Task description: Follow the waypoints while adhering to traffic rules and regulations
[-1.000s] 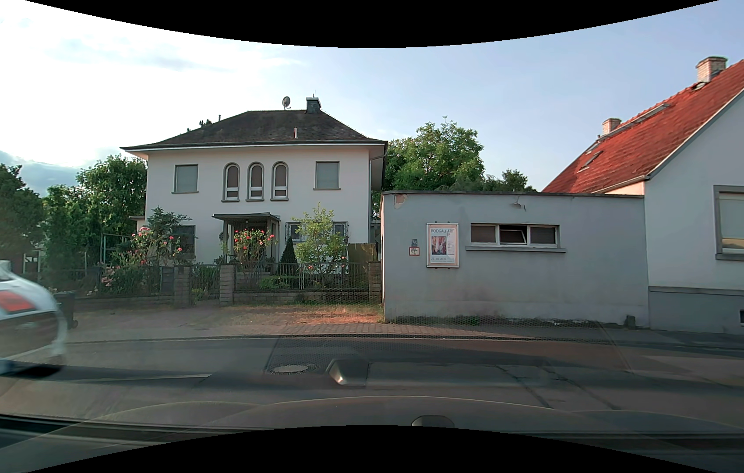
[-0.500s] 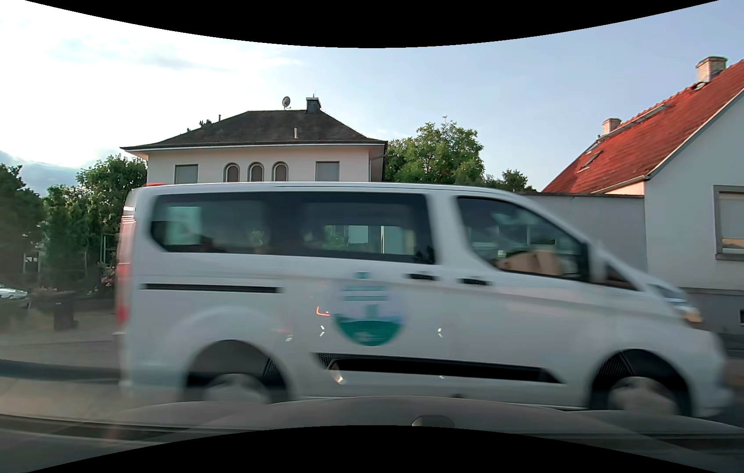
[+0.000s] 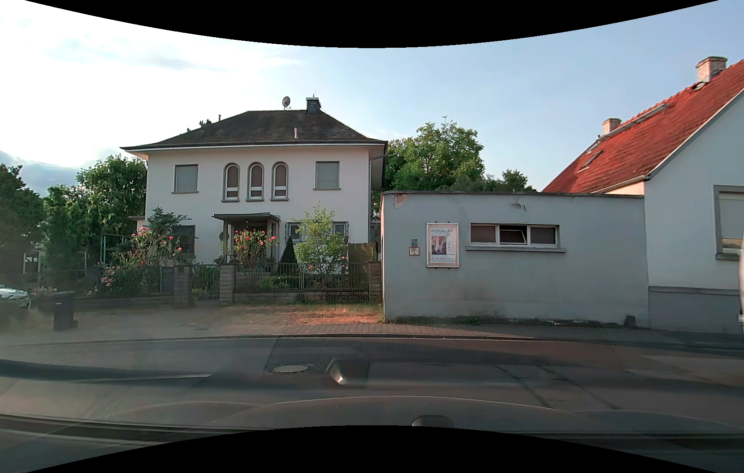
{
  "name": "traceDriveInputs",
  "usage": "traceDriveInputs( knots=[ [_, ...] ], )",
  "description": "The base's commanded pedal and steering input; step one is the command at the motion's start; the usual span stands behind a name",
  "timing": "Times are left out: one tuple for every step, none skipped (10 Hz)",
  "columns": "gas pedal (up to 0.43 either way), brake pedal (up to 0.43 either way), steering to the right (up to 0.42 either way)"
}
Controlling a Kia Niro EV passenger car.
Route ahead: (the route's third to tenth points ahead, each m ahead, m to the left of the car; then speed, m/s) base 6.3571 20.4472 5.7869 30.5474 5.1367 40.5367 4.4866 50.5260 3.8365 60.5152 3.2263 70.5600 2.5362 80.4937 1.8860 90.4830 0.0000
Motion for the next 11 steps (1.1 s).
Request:
traceDriveInputs(
  knots=[
    [0.0,0.189,-0.319],
    [0.0,0.189,-0.319],
    [0.0,0.189,-0.319],
    [0.0,0.183,-0.319],
    [0.0,0.165,-0.319],
    [0.0,0.134,-0.319],
    [0.0,0.104,-0.319],
    [0.0,0.085,-0.319],
    [0.0,0.067,-0.319],
    [0.0,0.055,-0.319],
    [0.0,0.043,-0.319]
  ],
)
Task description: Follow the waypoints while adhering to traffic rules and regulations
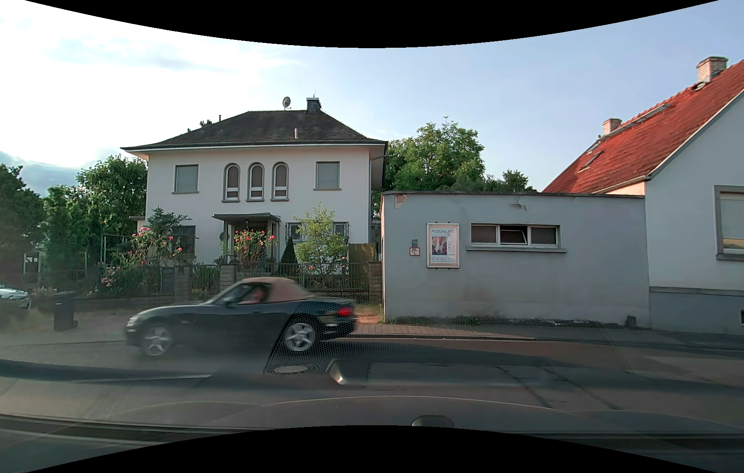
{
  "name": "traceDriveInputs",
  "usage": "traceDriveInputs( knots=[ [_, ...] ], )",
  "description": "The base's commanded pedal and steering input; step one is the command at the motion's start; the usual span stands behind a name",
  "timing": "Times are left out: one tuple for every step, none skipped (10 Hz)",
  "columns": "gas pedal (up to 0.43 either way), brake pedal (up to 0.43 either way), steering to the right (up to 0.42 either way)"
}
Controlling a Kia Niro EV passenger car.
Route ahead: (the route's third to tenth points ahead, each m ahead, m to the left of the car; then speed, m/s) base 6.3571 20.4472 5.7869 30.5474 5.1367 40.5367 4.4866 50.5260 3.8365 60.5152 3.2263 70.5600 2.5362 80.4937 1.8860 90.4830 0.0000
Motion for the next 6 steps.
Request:
traceDriveInputs(
  knots=[
    [0.0,0.037,-0.319],
    [0.0,0.03,-0.319],
    [0.0,0.024,-0.319],
    [0.0,0.024,-0.312],
    [0.0,0.03,-0.303],
    [0.0,0.03,-0.299]
  ],
)
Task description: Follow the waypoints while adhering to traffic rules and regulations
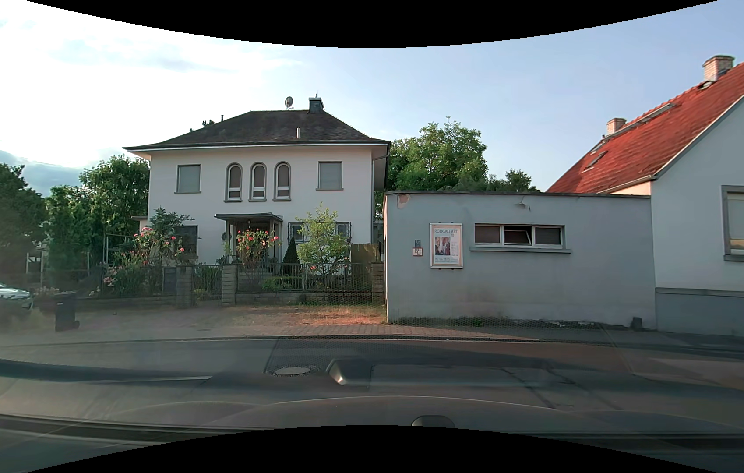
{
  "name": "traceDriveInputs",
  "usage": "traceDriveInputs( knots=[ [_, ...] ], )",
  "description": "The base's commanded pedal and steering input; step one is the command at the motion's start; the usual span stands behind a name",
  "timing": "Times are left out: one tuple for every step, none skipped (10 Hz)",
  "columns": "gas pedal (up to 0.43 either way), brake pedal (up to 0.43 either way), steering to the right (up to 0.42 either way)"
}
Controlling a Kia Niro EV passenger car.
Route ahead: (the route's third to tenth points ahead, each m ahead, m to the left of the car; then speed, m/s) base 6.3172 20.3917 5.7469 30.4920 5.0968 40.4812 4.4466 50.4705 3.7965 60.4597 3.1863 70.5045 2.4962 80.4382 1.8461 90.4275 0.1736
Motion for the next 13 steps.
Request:
traceDriveInputs(
  knots=[
    [0.0,0.03,-0.299],
    [0.0,0.037,-0.298],
    [0.0,0.037,-0.298],
    [0.0,0.03,-0.295],
    [0.0,0.03,-0.294],
    [0.0,0.03,-0.292],
    [0.0,0.03,-0.289],
    [0.0,0.03,-0.287],
    [0.0,0.03,-0.285],
    [0.0,0.03,-0.281],
    [0.0,0.037,-0.278],
    [0.0,0.037,-0.275],
    [0.0,0.043,-0.274]
  ],
)
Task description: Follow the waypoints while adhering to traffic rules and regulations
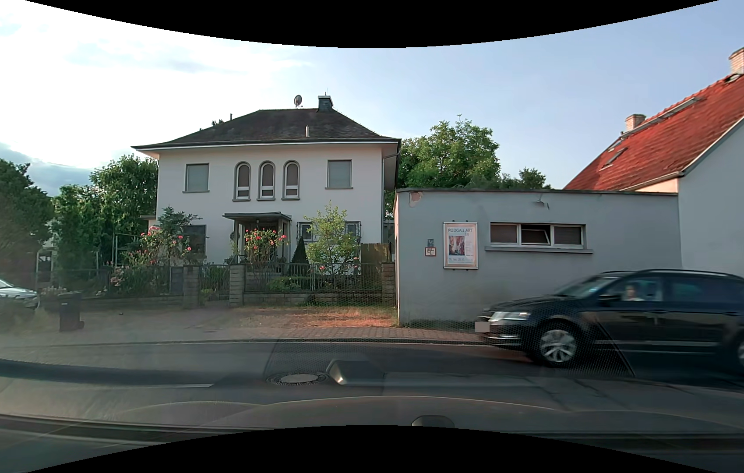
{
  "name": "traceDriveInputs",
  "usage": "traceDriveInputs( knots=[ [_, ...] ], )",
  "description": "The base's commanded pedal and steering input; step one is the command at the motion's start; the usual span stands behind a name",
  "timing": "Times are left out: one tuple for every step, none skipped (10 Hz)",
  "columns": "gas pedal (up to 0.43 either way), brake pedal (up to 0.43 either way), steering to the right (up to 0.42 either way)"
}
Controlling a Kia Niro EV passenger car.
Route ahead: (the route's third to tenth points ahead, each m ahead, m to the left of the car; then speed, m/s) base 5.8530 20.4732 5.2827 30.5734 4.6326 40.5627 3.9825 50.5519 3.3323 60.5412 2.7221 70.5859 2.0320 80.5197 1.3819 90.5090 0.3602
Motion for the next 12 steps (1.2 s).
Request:
traceDriveInputs(
  knots=[
    [0.0,0.043,-0.271],
    [0.0,0.043,-0.268],
    [0.0,0.043,-0.266],
    [0.0,0.043,-0.265],
    [0.0,0.049,-0.263],
    [0.0,0.055,-0.261],
    [0.0,0.061,-0.259],
    [0.0,0.073,-0.257],
    [0.0,0.073,-0.256],
    [0.0,0.073,-0.257],
    [0.0,0.079,-0.256],
    [0.0,0.073,-0.256]
  ],
)
